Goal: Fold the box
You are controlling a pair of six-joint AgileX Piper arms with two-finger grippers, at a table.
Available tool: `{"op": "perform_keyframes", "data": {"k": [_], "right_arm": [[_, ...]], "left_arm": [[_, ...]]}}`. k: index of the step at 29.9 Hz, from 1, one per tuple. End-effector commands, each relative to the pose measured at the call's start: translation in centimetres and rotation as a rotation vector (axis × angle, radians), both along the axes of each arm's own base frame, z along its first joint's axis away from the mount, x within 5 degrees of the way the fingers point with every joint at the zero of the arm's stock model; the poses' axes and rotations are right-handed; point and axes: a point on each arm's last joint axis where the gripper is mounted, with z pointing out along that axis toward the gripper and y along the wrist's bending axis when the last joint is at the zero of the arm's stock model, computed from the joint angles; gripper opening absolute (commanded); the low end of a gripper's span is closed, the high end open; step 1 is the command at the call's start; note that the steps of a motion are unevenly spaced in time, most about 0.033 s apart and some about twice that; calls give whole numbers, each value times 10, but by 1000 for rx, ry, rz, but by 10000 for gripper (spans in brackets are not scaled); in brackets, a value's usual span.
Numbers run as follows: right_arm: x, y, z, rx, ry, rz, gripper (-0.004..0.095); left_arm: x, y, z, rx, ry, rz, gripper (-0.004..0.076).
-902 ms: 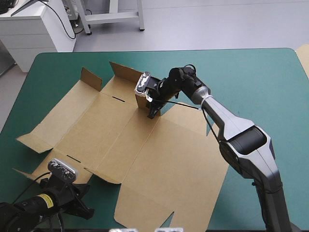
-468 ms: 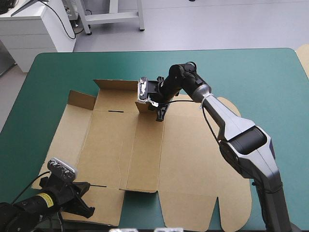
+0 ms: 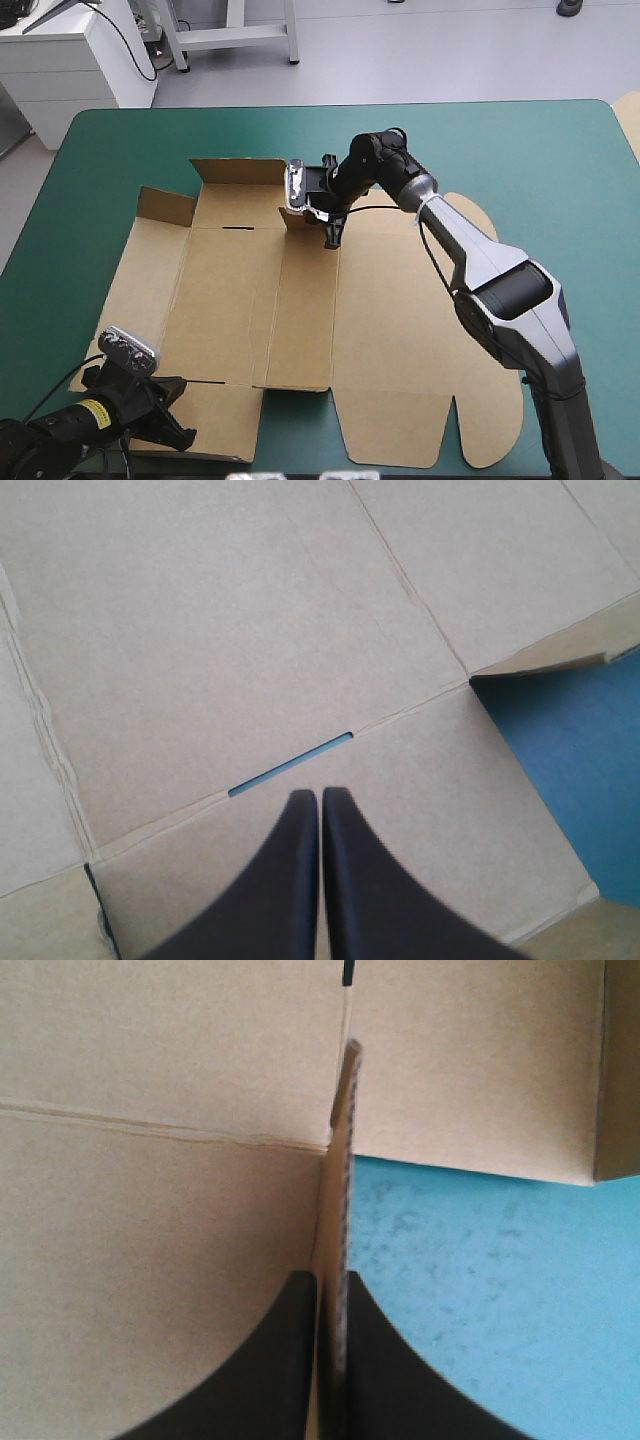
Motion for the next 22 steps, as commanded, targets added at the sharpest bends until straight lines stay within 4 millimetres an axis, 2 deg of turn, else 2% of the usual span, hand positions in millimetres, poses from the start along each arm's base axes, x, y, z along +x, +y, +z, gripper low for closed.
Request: {"op": "perform_keyframes", "data": {"k": [1, 3, 4, 6, 7, 11, 16, 22], "right_arm": [[-3, -8, 46, 89, -101, -27, 251], [-2, -9, 46, 99, -87, -47, 464], [-2, -10, 46, 102, -80, -59, 537], [-2, -10, 47, 115, -63, -88, 638], [-2, -10, 48, 119, -63, -95, 642], [-6, -12, 59, 130, -81, -93, 586], [-18, -19, 88, 173, -108, -129, 493], [-35, -38, 130, 168, -199, -217, 270]], "left_arm": [[5, -2, 12, -44, -67, 9, -8], [5, -2, 12, -44, -67, 9, -8], [5, -2, 12, -44, -67, 9, -8], [5, -2, 12, -44, -67, 9, -8], [5, -2, 12, -44, -67, 9, -8], [5, -2, 12, -44, -67, 9, -8], [5, -2, 12, -44, -67, 9, -8], [5, -2, 12, -44, -67, 9, -8]]}}
